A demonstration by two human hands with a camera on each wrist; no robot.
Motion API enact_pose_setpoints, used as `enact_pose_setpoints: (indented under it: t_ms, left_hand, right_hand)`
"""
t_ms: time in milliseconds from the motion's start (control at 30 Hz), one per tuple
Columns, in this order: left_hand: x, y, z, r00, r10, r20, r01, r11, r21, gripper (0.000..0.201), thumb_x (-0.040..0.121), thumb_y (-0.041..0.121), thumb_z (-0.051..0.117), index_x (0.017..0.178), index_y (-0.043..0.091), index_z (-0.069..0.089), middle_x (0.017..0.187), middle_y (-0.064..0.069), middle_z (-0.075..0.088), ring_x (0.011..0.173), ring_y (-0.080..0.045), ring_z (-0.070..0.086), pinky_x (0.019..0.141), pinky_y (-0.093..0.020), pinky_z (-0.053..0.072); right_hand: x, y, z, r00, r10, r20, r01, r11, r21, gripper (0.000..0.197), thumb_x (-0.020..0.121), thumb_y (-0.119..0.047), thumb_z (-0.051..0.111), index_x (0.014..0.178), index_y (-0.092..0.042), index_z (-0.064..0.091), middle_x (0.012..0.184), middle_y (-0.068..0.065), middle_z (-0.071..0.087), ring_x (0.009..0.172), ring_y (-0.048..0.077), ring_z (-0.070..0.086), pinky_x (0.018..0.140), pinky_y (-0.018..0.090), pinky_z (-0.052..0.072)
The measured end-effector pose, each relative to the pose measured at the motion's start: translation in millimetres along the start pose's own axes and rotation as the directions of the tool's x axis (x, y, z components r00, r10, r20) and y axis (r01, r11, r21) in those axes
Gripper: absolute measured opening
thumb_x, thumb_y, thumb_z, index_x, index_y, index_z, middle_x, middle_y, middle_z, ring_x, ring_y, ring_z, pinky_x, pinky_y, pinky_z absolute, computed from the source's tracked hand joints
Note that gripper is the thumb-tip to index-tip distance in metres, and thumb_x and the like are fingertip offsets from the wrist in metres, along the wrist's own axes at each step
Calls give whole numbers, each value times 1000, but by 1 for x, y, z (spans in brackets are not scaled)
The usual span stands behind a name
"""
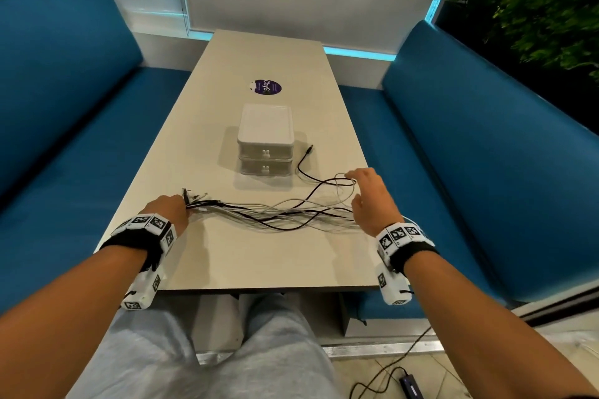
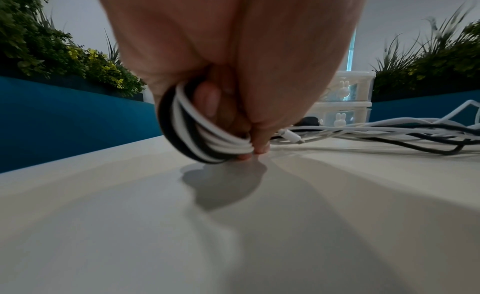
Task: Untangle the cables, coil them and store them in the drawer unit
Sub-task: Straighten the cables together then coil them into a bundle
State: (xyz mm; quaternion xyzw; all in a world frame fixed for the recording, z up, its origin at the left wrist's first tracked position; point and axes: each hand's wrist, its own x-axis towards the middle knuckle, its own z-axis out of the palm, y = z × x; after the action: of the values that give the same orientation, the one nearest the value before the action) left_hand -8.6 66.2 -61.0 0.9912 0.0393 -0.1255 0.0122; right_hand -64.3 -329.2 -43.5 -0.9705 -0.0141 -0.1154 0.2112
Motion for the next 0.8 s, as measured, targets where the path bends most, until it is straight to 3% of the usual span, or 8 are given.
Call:
enact_pose_setpoints:
  t_ms: [67,167,267,367,467,567,700,800]
  left_hand:
    - [0,-1,0,1000,10,-3,-10,1000,2,19,98,19,45,100,7,60,86,-9,60,71,-27,55,65,-30,44]
    - [0,-2,1,1000,10,-4,-10,1000,13,20,99,21,46,101,7,59,89,-11,61,72,-27,53,66,-30,44]
    - [2,-2,2,1000,11,-5,-11,1000,28,22,99,23,46,102,6,59,83,-8,57,71,-27,54,65,-30,44]
    - [3,-3,2,1000,14,-14,-14,1000,17,22,99,25,46,100,7,59,80,-7,53,71,-27,54,64,-30,43]
    - [2,-3,3,999,16,-29,-16,1000,-4,21,99,25,47,98,7,58,78,-7,52,71,-28,54,64,-30,43]
    - [2,-4,5,999,10,-36,-10,1000,-15,22,99,27,48,98,7,58,79,-7,52,73,-29,55,65,-31,44]
    - [5,-6,8,999,-6,-35,5,999,-43,22,98,27,48,98,7,59,79,-8,54,73,-30,58,65,-32,46]
    - [7,-7,8,999,-11,-35,9,999,-48,22,98,26,48,99,7,59,82,-10,57,73,-31,57,65,-33,45]
  right_hand:
    - [4,-8,7,999,-44,19,43,999,32,61,87,1,51,140,-26,40,144,-9,37,131,12,39,104,24,38]
    - [16,-4,11,995,28,97,-28,1000,0,71,89,-12,60,148,-35,27,150,-7,39,134,18,41,110,33,36]
    - [27,8,11,971,100,216,-64,984,-168,46,88,-36,61,129,-49,44,112,-5,65,109,31,52,94,38,41]
    - [22,19,5,922,169,349,-48,943,-329,23,86,-57,56,106,-44,53,88,-8,65,96,28,49,83,35,38]
    - [8,31,-7,897,302,323,-144,890,-433,19,91,-51,52,106,-39,57,97,1,60,103,32,52,77,34,41]
    - [-7,37,-12,885,370,280,-189,838,-512,26,96,-44,47,116,-34,59,109,4,61,96,30,61,73,33,49]
    - [-21,42,-17,860,450,241,-213,745,-633,31,96,-31,38,119,-29,57,89,-1,61,77,24,57,75,33,42]
    - [-26,55,-21,774,585,240,-323,692,-646,45,93,-58,31,102,-28,64,77,-5,59,72,19,55,88,40,38]
